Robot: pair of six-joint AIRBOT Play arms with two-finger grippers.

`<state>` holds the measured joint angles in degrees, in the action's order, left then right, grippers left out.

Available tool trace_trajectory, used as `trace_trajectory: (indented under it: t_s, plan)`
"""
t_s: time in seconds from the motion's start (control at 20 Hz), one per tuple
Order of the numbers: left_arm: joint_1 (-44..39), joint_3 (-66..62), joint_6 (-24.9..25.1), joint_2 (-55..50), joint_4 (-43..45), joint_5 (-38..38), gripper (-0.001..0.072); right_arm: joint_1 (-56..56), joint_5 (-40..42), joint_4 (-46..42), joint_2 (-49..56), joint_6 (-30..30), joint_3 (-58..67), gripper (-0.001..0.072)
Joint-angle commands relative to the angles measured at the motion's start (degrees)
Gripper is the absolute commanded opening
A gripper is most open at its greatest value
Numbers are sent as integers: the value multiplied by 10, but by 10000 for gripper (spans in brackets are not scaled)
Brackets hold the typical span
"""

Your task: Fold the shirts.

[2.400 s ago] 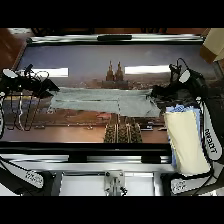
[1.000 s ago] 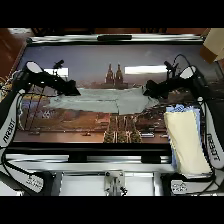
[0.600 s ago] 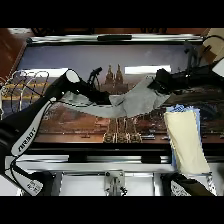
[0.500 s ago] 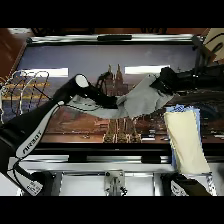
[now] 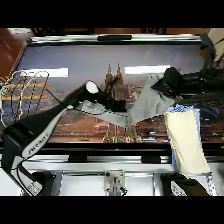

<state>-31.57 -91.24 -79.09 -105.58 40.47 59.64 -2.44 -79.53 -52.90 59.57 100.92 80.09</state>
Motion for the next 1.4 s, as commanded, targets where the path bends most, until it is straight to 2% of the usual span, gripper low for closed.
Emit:
trace_trajectory:
  t_s: [0.0, 0.35, 0.5, 0.6, 0.65, 0.7, 0.75, 0.85, 1.0, 1.05, 1.15, 1.25, 1.3, 1.35]
  plan:
    - [88, 0, 5, 52, 64, 60, 34, -42, 56, 4, 48, -18, 1, 64]
    - [336, 0, 10, 224, 78, 123, 35, -202, 255, 69, 262, -90, 1, 64]
    - [396, 0, 10, 280, 78, 148, 35, -242, 336, 129, 357, -113, 1, 64]
    - [410, 0, 11, 306, 78, 165, 35, -258, 378, 206, 404, -138, 1, 66]
    - [409, 1, 11, 315, 78, 166, 35, -264, 392, 252, 419, -168, 1, 103]
    - [404, 0, 12, 322, 78, 166, 35, -267, 395, 299, 426, -211, 1, 307]
    - [397, 0, 20, 323, 78, 170, 35, -267, 383, 334, 428, -252, 1, 589]
    - [382, 7, 21, 322, 79, 174, 35, -254, 337, 341, 418, -271, 1, 599]
    - [363, 34, 28, 322, 78, 174, 35, -205, 245, 287, 386, -259, 1, 599]
    - [360, 43, 33, 322, 78, 174, 36, -181, 212, 248, 370, -238, 1, 598]
    - [360, 56, 40, 322, 79, 173, 36, -132, 143, 115, 333, -170, 1, 599]
    - [360, 58, 41, 322, 87, 171, 35, -94, 53, -91, 302, -79, 0, 598]
    - [360, 57, 41, 322, 87, 169, 35, -83, 15, -170, 294, -52, -9, 598]
    - [360, 57, 41, 322, 87, 167, 35, -75, -1, -195, 289, -51, -27, 599]
